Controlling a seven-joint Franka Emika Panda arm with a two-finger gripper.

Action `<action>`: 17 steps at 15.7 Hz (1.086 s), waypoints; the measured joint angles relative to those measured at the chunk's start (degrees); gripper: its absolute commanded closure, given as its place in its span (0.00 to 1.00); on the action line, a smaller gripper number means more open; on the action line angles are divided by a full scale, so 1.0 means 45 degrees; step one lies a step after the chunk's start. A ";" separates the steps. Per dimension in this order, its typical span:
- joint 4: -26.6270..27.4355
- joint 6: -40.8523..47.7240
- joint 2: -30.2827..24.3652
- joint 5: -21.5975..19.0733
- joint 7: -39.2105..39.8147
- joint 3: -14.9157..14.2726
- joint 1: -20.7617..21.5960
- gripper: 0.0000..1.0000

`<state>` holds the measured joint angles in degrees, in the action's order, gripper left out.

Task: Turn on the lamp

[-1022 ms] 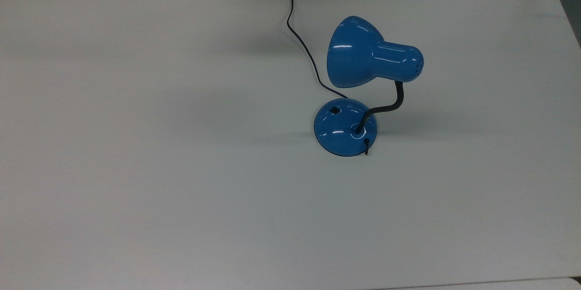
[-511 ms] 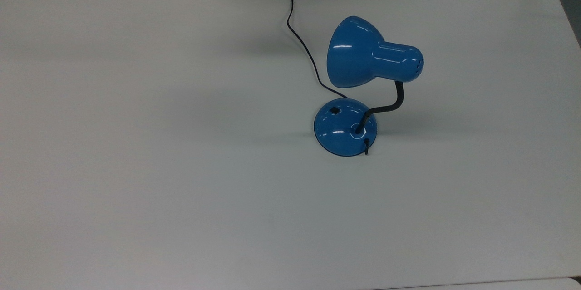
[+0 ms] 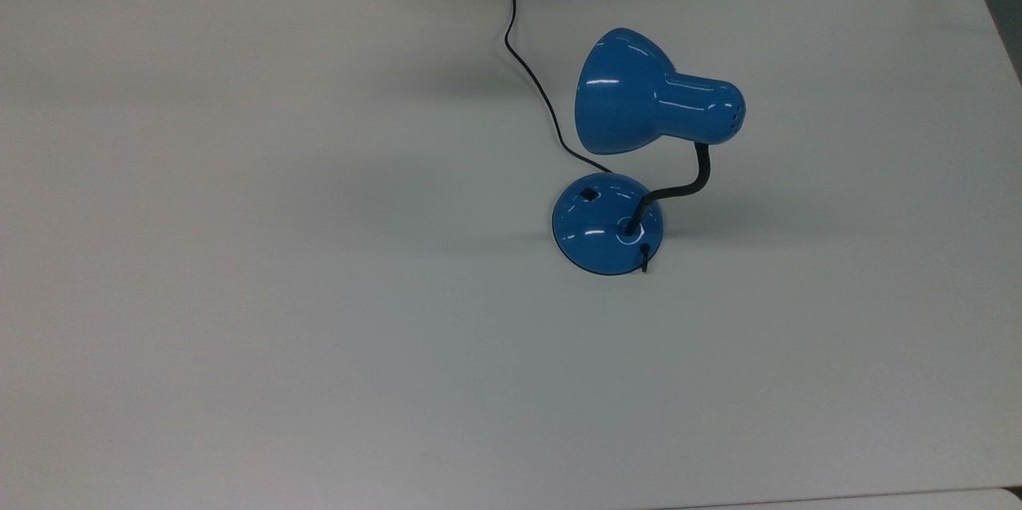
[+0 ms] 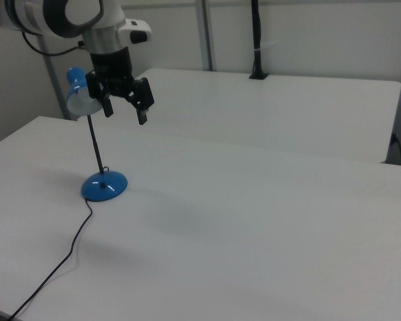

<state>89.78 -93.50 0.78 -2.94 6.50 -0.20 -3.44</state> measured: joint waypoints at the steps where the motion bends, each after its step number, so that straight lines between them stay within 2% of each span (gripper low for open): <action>1: 0.0001 0.0122 0.0004 0.0000 0.0785 -0.0014 -0.0001 0.00; 4: 0.0006 0.0942 0.0020 0.0001 0.3707 -0.0090 -0.0012 0.00; 7: 0.0084 0.1199 0.0025 0.0194 0.4732 -0.0096 -0.0009 0.00; 8: 0.0212 0.1203 0.0038 0.0250 0.4838 -0.0094 -0.0009 0.16; 12: 0.1140 0.0794 0.0205 0.0302 0.5302 -0.0080 -0.0009 1.00; 15: 0.1769 -0.0196 0.0323 0.0082 0.5335 0.0187 -0.0004 1.00; 17: 0.1996 -0.0605 0.0420 -0.0691 0.5321 0.0403 0.0000 1.00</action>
<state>98.76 -96.23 2.67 -6.05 30.45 1.61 -3.44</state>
